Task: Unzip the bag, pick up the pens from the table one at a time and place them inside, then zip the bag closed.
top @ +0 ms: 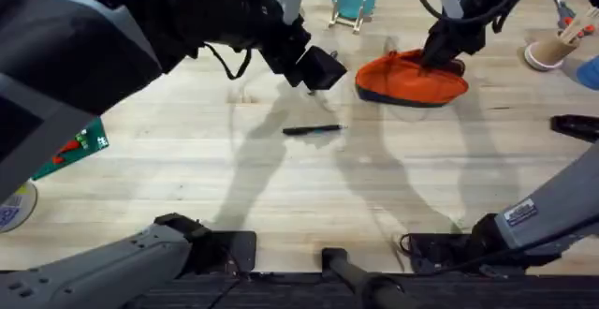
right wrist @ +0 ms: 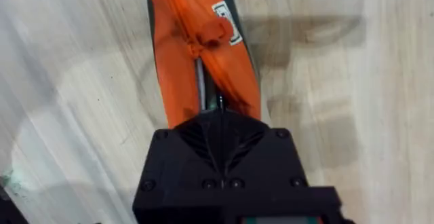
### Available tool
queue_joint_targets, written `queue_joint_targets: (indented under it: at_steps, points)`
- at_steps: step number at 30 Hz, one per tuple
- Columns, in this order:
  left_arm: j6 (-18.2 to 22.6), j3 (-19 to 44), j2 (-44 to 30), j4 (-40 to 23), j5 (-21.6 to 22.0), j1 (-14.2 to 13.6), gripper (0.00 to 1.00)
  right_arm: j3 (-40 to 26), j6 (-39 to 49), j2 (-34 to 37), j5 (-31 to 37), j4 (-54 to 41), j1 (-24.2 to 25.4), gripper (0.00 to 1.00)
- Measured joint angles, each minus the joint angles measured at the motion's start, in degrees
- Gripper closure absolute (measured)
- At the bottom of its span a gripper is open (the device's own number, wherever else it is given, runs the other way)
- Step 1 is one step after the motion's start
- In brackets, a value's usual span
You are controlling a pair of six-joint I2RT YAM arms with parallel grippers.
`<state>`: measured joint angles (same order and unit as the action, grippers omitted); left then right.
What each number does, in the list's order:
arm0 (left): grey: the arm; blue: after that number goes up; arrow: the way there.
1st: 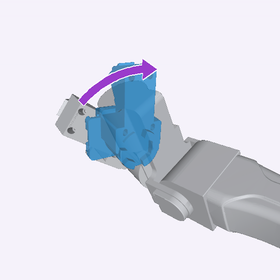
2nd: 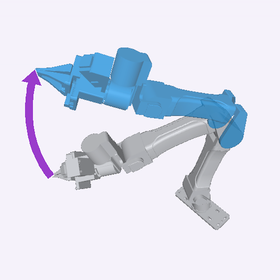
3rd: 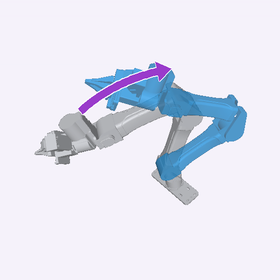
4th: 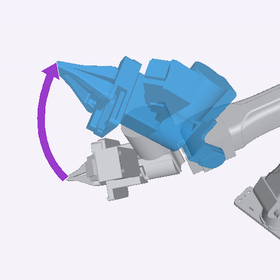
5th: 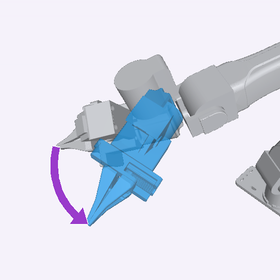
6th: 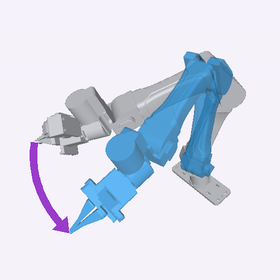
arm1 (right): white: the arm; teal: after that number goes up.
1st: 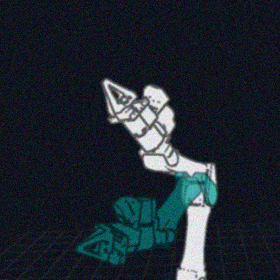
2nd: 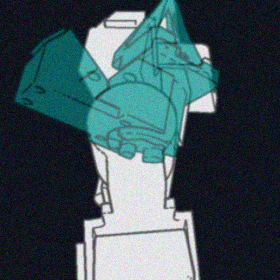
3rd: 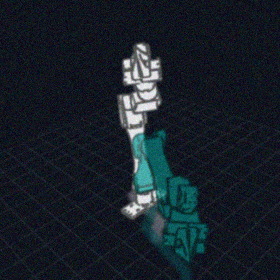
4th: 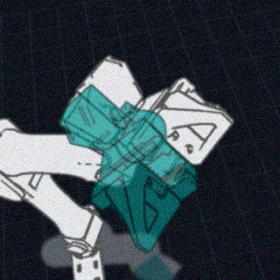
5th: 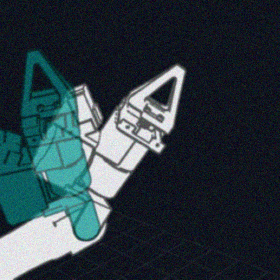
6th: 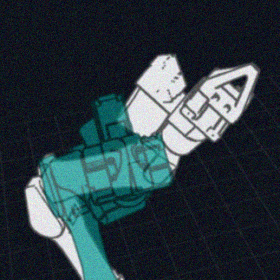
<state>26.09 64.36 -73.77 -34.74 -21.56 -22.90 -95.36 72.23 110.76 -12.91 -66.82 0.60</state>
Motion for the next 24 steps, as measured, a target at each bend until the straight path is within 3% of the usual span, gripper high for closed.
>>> queue_joint_targets:
  at_steps: [11,14,19,20,24]
  points:
    - [0.0,0.0,0.0,0.0,0.0,0.0,0.007,3.1,0.0,0.0,0.0,0.2,-0.5,0.967]
    - [0.0,0.0,0.0,0.0,0.0,0.0,0.007,3.1,-0.3,0.0,0.0,0.1,-0.6,0.774]
    - [0.0,0.0,0.0,0.0,0.0,0.0,0.007,3.3,-0.2,0.0,0.0,-0.3,-0.8,0.083]
    - [0.0,0.0,0.0,0.0,0.0,0.0,0.007,3.3,0.0,0.0,0.0,-0.3,-0.9,0.024]
    - [0.0,0.0,0.0,0.0,0.0,0.0,0.007,3.4,0.0,0.0,0.0,-0.3,-0.9,0.005]
